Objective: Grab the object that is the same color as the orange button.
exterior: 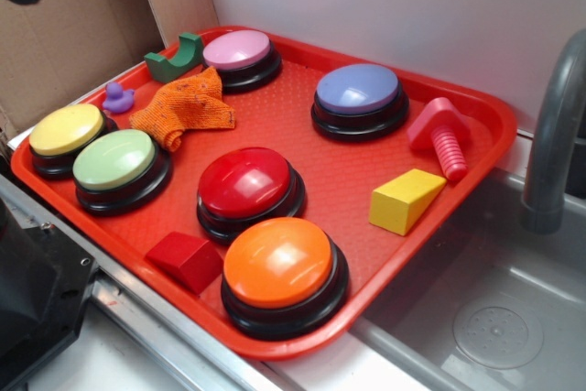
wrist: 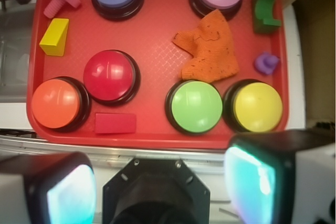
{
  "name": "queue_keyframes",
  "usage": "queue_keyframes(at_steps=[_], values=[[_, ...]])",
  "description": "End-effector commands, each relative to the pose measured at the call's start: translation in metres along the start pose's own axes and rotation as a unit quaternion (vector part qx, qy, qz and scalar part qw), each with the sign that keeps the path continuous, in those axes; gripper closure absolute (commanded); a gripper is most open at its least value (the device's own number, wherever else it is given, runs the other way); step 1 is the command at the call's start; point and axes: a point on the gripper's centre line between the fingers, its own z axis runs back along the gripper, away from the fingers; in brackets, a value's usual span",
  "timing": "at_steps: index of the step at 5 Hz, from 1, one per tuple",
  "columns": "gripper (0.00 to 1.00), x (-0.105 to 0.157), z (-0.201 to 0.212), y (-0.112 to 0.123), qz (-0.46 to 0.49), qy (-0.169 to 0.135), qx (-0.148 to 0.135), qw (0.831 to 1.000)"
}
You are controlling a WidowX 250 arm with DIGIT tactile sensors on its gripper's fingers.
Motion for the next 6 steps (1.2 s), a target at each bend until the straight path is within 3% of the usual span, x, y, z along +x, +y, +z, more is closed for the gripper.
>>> queue_keyframes(at_steps=[1, 2, 3, 5, 6], values=[[0.00, 0.018, -0.043, 0.042, 0.056, -0.005, 0.034, 0.998], [0.00, 0.027, -0.074, 0.055, 0.081, 0.004, 0.046, 0.996], [0.00, 0.040, -0.108, 0.061, 0.099, -0.009, 0.046, 0.994], [0.00, 0.061, -0.168, 0.063, 0.096, 0.001, 0.052, 0.994], [0.00, 0.066, -0.180, 0.067, 0.099, -0.011, 0.055, 0.994]])
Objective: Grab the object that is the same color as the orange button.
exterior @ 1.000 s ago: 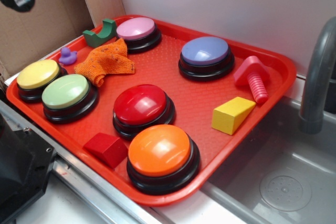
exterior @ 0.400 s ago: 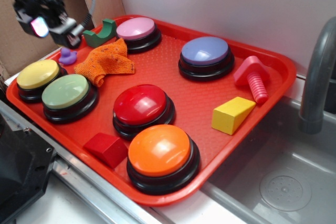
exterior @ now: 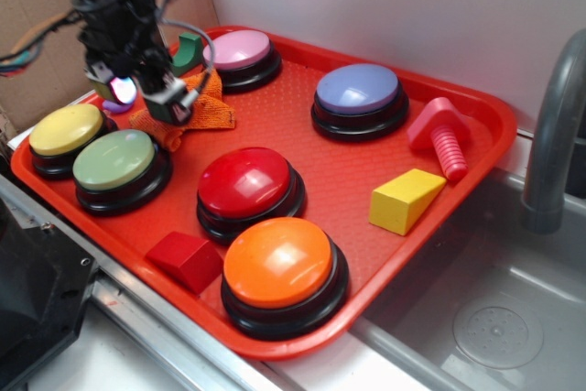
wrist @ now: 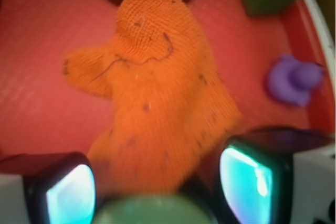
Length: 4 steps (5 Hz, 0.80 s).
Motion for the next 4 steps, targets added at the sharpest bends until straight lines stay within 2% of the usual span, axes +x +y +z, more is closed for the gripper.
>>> queue_keyframes(at_steps=[1, 2, 3, 4], values=[[0.00, 0.015, -0.015, 0.003, -0.010, -0.032, 0.002, 0.999], [0.93, 0.012, -0.018, 0.001, -0.005, -0.034, 0.003, 0.999], [1.00, 0.008, -0.019, 0.005, -0.002, -0.009, 0.001, 1.000], [1.00, 0.008, -0.003, 0.005, -0.007, -0.015, -0.023, 1.000]])
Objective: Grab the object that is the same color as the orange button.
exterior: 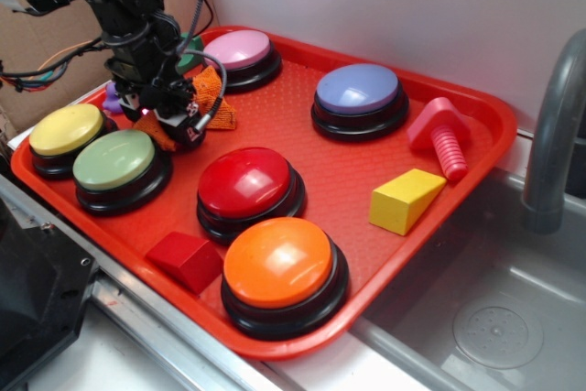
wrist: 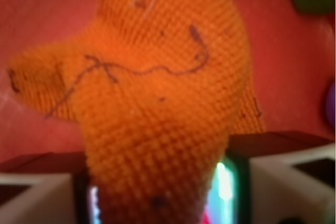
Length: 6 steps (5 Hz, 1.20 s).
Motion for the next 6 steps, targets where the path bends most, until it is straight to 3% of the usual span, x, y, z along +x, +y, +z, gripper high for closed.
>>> queue_keyframes(at_steps=[1, 2, 4, 5, 6], values=[[1.00, 0.009, 0.047, 0.002, -0.002, -0.018, -0.039, 0.999], [1.00, 0.011, 0.091, -0.008, -0.003, -0.007, -0.038, 0.999], [1.00, 0.018, 0.175, -0.063, -0.042, -0.037, -0.078, 0.995], [1.00, 0.014, 0.192, -0.081, -0.039, -0.025, -0.094, 0.994], [1.00, 0.012, 0.184, -0.084, -0.036, -0.027, -0.108, 0.993]])
